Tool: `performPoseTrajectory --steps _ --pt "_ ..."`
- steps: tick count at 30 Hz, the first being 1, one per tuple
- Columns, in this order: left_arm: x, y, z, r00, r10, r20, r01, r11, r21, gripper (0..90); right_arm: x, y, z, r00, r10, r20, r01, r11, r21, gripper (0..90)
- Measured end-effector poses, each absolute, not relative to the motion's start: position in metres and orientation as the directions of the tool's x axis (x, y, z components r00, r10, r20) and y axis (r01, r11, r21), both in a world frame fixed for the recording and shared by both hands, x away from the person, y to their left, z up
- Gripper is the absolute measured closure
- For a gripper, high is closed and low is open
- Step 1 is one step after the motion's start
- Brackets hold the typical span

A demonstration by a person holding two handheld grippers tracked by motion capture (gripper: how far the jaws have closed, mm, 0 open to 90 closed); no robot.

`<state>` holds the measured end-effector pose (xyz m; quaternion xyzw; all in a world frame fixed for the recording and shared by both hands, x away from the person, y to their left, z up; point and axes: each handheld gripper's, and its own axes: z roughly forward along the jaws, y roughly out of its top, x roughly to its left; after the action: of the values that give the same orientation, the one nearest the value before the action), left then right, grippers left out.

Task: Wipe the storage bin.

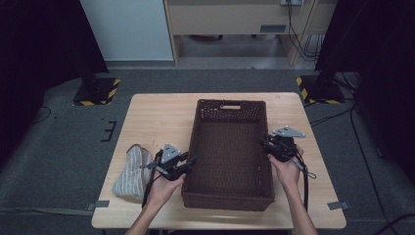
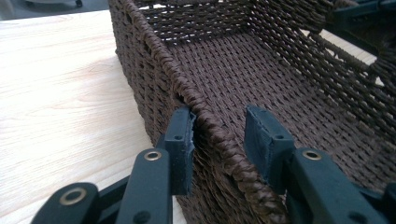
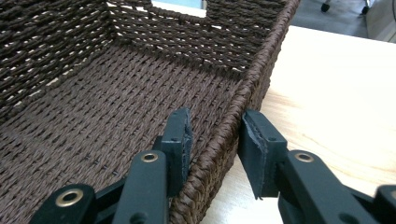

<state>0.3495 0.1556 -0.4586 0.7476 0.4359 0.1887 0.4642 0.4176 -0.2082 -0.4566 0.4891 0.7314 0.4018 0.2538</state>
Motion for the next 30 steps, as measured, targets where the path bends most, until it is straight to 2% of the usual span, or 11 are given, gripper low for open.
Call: performPoseTrajectory --steps 3,10,14,16,24,30 --pt "0.347 0.155 -0.459 0.540 0.832 -0.127 0.478 -0.179 0.860 61.9 0.420 -0.207 -0.456 -0.400 0.916 0.003 0.508 0.219 0.833 64.2" --pt "0.344 0.154 -0.460 0.523 0.840 -0.144 0.483 -0.153 0.862 63.1 0.412 -0.217 -0.442 -0.374 0.923 0.087 0.494 0.118 0.861 50.9" --pt "0.340 0.151 -0.460 0.522 0.841 -0.140 0.484 -0.157 0.861 63.1 0.411 -0.215 -0.442 -0.374 0.924 0.080 0.514 0.134 0.847 45.9" --pt "0.337 0.151 -0.460 0.520 0.843 -0.137 0.483 -0.157 0.861 62.9 0.412 -0.211 -0.445 -0.379 0.922 0.080 0.524 0.142 0.840 47.1" --pt "0.335 0.149 -0.459 0.517 0.843 -0.147 0.488 -0.149 0.860 62.5 0.411 -0.210 -0.443 -0.368 0.923 0.112 0.504 0.097 0.858 38.1" --pt "0.334 0.150 -0.459 0.528 0.835 -0.154 0.488 -0.151 0.860 61.4 0.415 -0.199 -0.452 -0.374 0.924 0.074 0.529 0.147 0.836 36.2"
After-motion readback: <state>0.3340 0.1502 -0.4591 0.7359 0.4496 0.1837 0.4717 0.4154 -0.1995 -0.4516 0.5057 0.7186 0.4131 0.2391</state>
